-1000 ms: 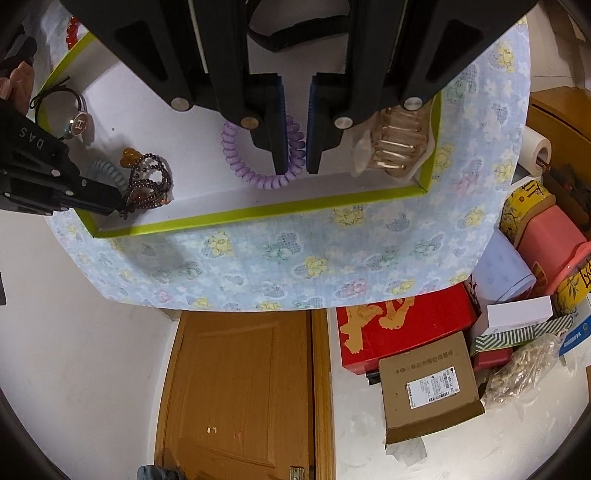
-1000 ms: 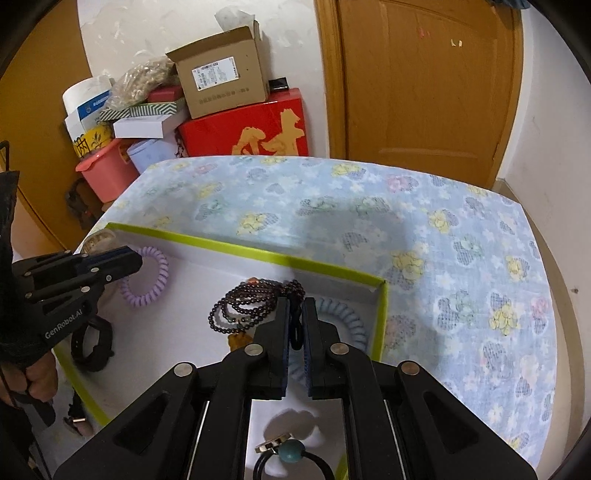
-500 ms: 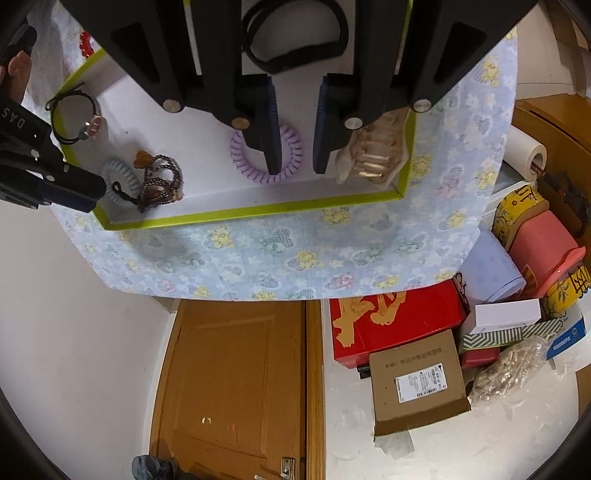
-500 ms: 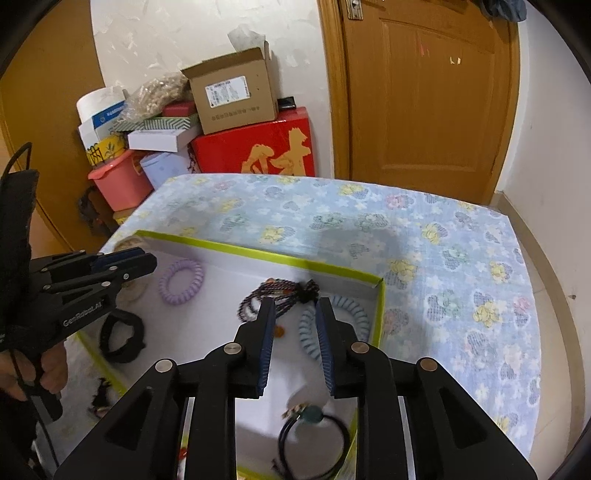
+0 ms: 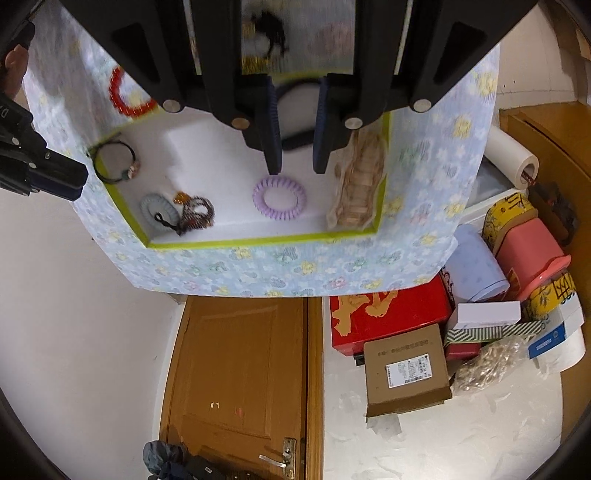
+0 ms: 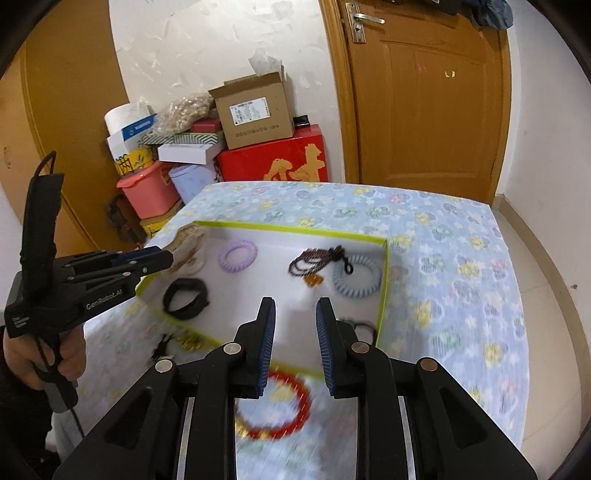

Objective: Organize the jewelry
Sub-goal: 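Withdraw both open tools from the tray back over the jewelry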

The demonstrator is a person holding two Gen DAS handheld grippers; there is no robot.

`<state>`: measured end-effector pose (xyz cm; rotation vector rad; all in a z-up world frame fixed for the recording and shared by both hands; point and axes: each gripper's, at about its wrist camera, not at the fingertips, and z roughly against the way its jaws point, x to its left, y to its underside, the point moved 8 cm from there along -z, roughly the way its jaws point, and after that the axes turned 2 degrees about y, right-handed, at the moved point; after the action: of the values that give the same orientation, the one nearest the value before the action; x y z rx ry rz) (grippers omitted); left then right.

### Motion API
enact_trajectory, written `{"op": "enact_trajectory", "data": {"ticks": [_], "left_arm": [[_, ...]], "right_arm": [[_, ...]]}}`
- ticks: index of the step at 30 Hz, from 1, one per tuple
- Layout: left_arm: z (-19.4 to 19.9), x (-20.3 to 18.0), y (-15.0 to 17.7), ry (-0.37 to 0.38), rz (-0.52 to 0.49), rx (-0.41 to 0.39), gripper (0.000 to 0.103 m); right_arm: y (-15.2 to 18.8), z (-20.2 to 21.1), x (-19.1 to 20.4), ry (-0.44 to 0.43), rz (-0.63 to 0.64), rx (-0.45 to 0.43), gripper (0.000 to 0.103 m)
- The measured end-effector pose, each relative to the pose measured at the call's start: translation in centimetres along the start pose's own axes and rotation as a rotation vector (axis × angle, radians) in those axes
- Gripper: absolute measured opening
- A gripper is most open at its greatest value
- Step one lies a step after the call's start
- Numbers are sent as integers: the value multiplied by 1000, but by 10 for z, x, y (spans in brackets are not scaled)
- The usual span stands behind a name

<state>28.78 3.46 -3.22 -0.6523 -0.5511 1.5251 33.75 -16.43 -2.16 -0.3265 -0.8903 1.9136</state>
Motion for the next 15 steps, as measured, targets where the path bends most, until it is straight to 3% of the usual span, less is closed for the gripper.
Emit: {"op": "enact_trajectory", "data": {"ticks": [15], "left_arm": [[46, 7, 61, 29, 41, 6, 18]], "right_arm": [[60, 38, 5, -15, -67, 25, 23]]}}
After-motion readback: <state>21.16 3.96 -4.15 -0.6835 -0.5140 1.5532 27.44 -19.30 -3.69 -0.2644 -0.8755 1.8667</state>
